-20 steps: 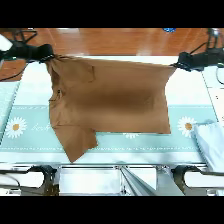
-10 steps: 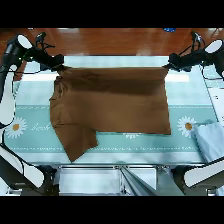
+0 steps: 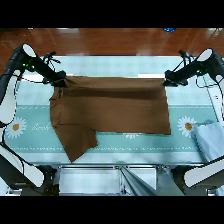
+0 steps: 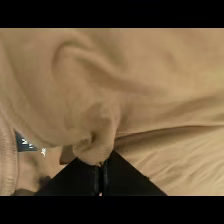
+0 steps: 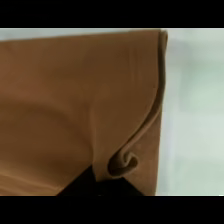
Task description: Fold the shirts.
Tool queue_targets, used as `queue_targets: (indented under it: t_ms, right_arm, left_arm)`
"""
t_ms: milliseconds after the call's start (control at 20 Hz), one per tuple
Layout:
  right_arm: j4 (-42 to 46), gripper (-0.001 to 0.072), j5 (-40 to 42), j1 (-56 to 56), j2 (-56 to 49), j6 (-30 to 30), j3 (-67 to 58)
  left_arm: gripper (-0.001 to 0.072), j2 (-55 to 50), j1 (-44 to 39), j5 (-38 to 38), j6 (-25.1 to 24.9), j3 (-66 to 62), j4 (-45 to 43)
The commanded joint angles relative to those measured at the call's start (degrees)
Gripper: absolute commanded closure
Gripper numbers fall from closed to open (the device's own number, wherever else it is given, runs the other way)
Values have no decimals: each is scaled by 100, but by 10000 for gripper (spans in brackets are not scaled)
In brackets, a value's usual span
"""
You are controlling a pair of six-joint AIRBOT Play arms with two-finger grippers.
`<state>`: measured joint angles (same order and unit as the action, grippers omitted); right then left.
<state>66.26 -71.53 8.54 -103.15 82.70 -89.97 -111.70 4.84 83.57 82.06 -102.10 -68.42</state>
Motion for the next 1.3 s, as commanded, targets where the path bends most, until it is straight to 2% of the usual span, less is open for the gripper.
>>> queue_targets:
  t_ms: [0,50,150,200,300,400,500,600,700,800,850,950,1000,1150,1250]
  right_arm:
    - [33,432,52,-13,0,116,282]
    - [33,300,-31,-13,26,120,280]
    - [116,298,-533,114,179,308,186]
    - [83,298,-841,258,369,310,109]
    - [273,299,-1001,654,986,284,109]
    - [328,299,-881,1123,1696,289,354]
    - [105,299,-608,1502,2474,280,1182]
    - [-621,299,-90,1759,3346,-146,2583]
    - [-1102,299,214,1845,4096,-664,3917]
    - [-1228,299,313,1845,4590,-807,4830]
    - [-1322,299,358,1845,4774,-859,5156]
    - [-1478,299,348,1845,4972,-920,5495]
    - [-1539,299,247,1843,5001,-957,5543]
    - [-1659,299,-35,1843,5005,-1091,5543]
    - [-1670,299,-61,1843,5005,-1104,5543]
  left_arm:
    - [339,2,-15,247,133,173,7]
    - [198,4,-9,481,118,170,-22]
    - [198,98,66,1071,101,184,-188]
    - [198,286,162,1106,98,304,-186]
    - [198,922,424,848,111,820,-184]
    - [198,1834,717,334,33,1871,-179]
    - [198,2863,1038,-286,-323,3449,-162]
    - [198,3777,1609,-850,-496,5147,85]
    - [198,4472,2424,-1067,-1001,6494,667]
    - [199,4942,3338,-1102,-1368,7337,1353]
    - [199,5104,3727,-1095,-1475,7587,1611]
    - [199,5327,4142,-1139,-1388,7803,2002]
    - [199,5329,4155,-1069,-1384,7792,1947]
    - [199,5270,3945,-1078,-881,7799,1045]
    - [200,5235,3703,-1080,-885,7799,951]
